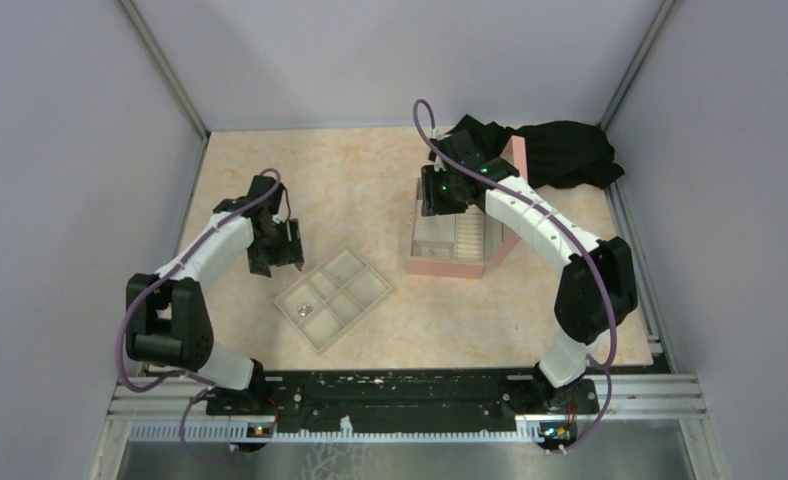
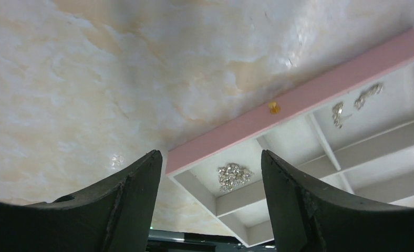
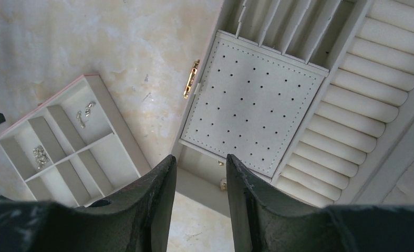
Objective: Organize the mixed jewelry
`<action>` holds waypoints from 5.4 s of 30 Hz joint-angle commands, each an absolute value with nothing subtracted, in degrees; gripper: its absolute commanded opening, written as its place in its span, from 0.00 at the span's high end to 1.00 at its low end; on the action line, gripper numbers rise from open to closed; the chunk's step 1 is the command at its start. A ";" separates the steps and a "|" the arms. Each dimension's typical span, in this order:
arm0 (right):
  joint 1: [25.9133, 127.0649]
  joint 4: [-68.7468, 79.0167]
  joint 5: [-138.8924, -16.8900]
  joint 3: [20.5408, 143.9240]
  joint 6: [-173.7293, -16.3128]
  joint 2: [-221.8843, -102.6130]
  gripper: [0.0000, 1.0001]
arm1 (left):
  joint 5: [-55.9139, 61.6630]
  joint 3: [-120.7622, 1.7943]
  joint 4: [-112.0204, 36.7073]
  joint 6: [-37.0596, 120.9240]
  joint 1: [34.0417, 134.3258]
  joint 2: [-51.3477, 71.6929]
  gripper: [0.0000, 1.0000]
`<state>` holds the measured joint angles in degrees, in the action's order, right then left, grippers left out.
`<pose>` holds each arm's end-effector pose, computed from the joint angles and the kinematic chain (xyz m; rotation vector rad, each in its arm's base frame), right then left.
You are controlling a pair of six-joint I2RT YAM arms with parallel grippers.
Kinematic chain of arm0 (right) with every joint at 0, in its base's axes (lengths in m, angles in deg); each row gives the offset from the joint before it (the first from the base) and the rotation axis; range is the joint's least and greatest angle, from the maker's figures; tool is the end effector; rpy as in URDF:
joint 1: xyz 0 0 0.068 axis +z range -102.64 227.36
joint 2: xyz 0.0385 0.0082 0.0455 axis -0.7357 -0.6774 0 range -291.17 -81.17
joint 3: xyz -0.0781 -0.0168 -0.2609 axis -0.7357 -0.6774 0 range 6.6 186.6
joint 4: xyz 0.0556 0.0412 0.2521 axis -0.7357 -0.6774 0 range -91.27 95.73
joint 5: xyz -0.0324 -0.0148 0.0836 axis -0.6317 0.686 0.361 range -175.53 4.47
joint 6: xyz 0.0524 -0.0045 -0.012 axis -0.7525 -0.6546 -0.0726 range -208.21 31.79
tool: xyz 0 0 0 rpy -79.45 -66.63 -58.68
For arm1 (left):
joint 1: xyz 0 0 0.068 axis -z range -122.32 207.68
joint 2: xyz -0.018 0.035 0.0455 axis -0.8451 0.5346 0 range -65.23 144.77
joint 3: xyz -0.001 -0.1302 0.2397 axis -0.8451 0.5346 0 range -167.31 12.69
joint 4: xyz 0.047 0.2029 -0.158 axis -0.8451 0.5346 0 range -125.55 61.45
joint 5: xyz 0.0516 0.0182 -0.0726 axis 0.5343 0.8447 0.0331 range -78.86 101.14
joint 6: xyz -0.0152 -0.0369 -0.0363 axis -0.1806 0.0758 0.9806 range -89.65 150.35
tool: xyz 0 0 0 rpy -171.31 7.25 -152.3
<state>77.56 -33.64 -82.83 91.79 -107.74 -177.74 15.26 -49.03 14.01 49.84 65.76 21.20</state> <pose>0.3203 0.1883 0.3014 -0.2537 2.4928 0.4292 0.2785 -0.0369 0.2236 -0.2983 2.8426 0.0059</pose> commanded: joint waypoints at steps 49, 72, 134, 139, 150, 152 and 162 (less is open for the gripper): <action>72.36 -35.31 -91.93 96.23 -110.37 -169.55 0.60 | 12.17 -71.66 8.19 48.85 75.26 49.01 1.00; 54.49 -40.47 -95.88 102.95 -111.04 -161.72 0.59 | 3.01 -86.38 13.91 56.41 77.07 56.30 1.00; 54.48 -37.94 -89.85 95.99 -112.19 -162.01 0.59 | 4.88 -89.86 12.14 45.01 78.14 56.58 1.00; 54.48 -38.13 -89.75 96.68 -112.16 -162.58 0.59 | 4.94 -89.28 12.03 44.69 79.12 56.70 1.00; 54.51 -38.25 -89.58 97.24 -112.16 -163.28 0.59 | 5.82 -86.47 11.62 44.01 80.09 56.05 1.00; 54.53 -38.29 -89.61 97.17 -112.04 -163.41 0.59 | 6.14 -85.84 11.58 43.74 80.10 55.99 1.00; 54.48 -37.85 -89.56 97.15 -112.03 -163.89 0.59 | 5.81 -85.00 10.90 43.36 80.51 55.18 1.00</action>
<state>54.37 -39.70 -89.89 94.47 -112.33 -163.95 8.09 -84.76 11.73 44.02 79.75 56.91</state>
